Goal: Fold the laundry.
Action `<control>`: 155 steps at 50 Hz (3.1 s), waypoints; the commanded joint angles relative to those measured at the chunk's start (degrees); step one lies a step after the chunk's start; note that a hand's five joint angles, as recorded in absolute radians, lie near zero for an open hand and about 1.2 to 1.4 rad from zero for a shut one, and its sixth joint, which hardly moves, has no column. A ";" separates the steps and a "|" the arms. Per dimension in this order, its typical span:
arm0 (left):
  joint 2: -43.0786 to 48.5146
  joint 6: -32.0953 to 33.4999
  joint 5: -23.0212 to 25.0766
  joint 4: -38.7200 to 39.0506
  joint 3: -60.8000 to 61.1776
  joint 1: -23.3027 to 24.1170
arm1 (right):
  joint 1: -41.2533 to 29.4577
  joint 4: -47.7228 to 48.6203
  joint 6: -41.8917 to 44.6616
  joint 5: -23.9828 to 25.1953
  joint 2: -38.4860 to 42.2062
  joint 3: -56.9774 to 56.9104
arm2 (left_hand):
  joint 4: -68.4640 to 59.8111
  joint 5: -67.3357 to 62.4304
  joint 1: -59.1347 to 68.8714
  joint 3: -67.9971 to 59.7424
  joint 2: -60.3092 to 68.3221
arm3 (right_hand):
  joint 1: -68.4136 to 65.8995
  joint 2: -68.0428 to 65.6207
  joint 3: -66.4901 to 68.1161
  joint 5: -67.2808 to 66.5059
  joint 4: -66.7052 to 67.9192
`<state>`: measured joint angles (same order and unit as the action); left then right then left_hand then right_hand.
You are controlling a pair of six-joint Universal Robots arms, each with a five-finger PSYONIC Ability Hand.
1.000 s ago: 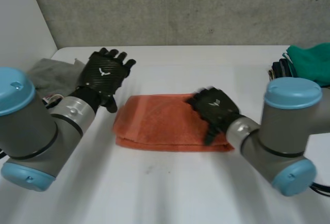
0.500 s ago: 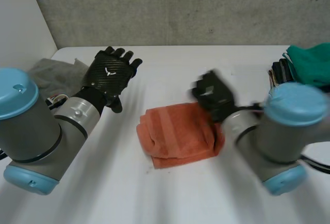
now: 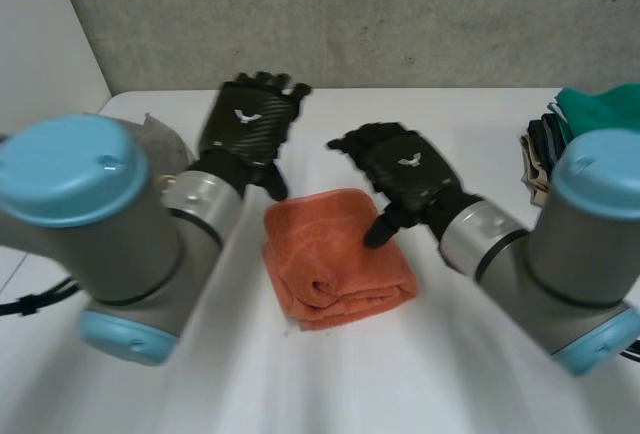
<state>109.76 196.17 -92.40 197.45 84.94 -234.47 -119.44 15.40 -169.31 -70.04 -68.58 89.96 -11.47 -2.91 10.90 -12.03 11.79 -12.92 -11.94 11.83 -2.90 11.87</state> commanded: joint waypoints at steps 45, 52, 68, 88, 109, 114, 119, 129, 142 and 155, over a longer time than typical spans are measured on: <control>6.69 -2.46 19.42 -21.13 -19.37 0.60 | -5.37 7.62 17.34 -6.78 4.33 13.22 | 0.42 1.85 0.16 0.97 -0.74 | 2.92 1.94 -1.83 2.90 -1.87; 7.40 -2.55 22.18 -22.46 -20.17 -0.46 | -5.46 13.68 20.86 -6.69 10.65 12.79 | 0.25 1.68 0.33 0.80 -0.57 | 2.92 1.94 -1.83 2.90 -1.87; 7.66 -2.55 22.09 -22.19 -19.64 -0.64 | -5.11 21.95 22.35 -6.43 14.70 9.36 | -0.09 1.35 0.67 0.47 -0.23 | -3.38 -4.36 4.48 -3.41 4.44; 6.61 -2.55 22.00 -22.19 -19.73 -1.17 | -4.67 22.13 20.60 -6.69 16.73 -1.70 | -0.25 1.18 0.83 0.30 -0.07 | -67.08 -68.06 68.17 -67.10 68.13; 1.60 -2.90 20.16 -20.87 -20.52 -4.86 | 24.23 29.16 5.22 -6.69 8.90 -21.05 | -0.26 1.18 0.83 0.30 -0.06 | -67.08 -68.06 68.17 -67.10 68.13; 1.68 -2.90 20.16 -20.87 -19.82 -4.60 | 32.59 29.60 4.78 -5.20 13.73 -23.86 | -0.09 1.35 0.67 0.47 -0.23 | -67.08 -68.06 68.17 -67.10 68.13; 1.95 -2.81 20.16 -20.87 -19.20 -4.42 | 40.06 29.86 4.51 2.61 20.23 -24.74 | -0.09 1.35 0.67 0.47 -0.23 | -67.08 -68.06 68.17 -67.10 68.13; 2.65 -2.81 20.16 -20.87 -19.02 -3.89 | 47.62 28.81 5.22 14.40 26.66 -20.09 | -0.09 1.35 0.67 0.47 -0.23 | -67.08 -68.06 68.17 -67.10 68.13; 2.04 -2.72 20.07 -20.96 -19.02 -3.72 | 50.35 10.12 5.22 12.30 10.94 -18.50 | -0.09 1.35 0.67 0.47 -0.23 | 2.92 1.94 -1.83 2.90 -1.87; -1.74 -2.81 19.37 -20.44 -19.73 -4.42 | 37.37 -4.78 13.91 -1.15 -2.60 -24.22 | 0.25 1.68 0.33 0.80 -0.57 | 2.92 1.94 -1.83 2.90 -1.87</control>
<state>110.34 193.44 -72.52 176.59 65.64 -237.77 -71.73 10.48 -160.43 -67.86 -66.26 65.61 -11.48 -2.89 10.64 -12.03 11.79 -13.00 -11.96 11.86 -2.88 11.87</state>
